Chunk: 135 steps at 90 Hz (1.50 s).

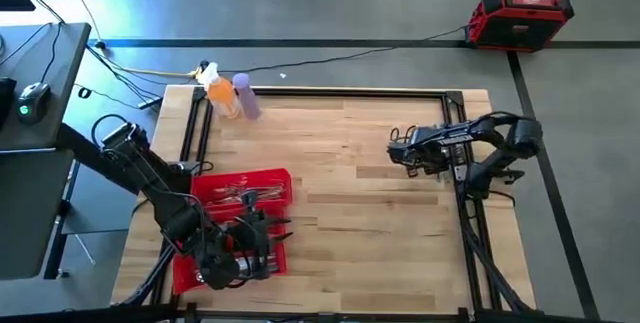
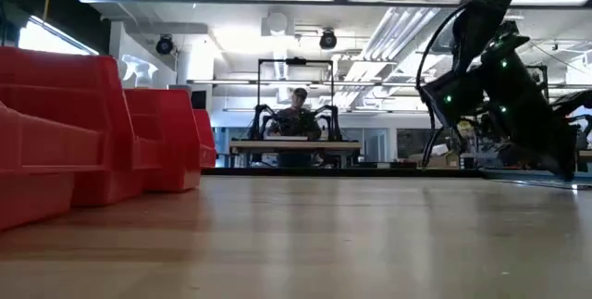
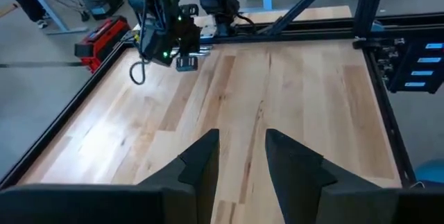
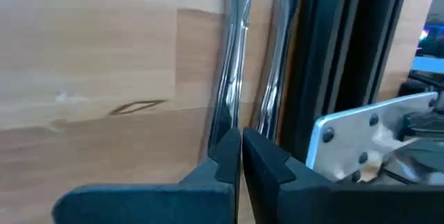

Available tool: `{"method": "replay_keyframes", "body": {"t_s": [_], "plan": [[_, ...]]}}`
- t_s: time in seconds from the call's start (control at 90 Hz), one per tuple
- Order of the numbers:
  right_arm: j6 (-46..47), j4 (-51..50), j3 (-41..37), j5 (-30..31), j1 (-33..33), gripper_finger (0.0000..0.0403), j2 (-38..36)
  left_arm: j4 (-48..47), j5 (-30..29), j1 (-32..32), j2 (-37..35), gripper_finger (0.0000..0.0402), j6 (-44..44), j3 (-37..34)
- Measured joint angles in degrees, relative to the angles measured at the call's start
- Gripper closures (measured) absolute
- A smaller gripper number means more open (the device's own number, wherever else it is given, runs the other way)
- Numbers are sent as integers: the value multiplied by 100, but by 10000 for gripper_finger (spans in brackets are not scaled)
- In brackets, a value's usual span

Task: Sort silverware
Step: Put the silver knife in the bottom red bin

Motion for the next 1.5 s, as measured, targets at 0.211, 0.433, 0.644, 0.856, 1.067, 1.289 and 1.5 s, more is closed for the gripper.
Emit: {"method": "replay_keyframes", "body": {"t_s": [0.211,0.433,0.644,0.856,1.067,1.289,1.5], "plan": [[-300,182,-139,-84,80,403,426,-1,-2,2,-1,300,-13,0],[-806,33,428,-599,489,403,263,-2,-2,2,0,300,-12,0],[-829,-493,1082,-506,829,403,197,7,-4,2,-1,300,-15,0],[-248,-1479,991,30,441,403,197,5,-17,2,-2,300,-15,0],[-379,-872,236,25,117,403,221,0,-37,2,0,300,-6,0],[-399,-542,-117,111,44,403,247,0,-42,1,-2,300,32,0],[-491,237,-323,12,50,403,243,4,-46,0,-2,300,29,0]]}}
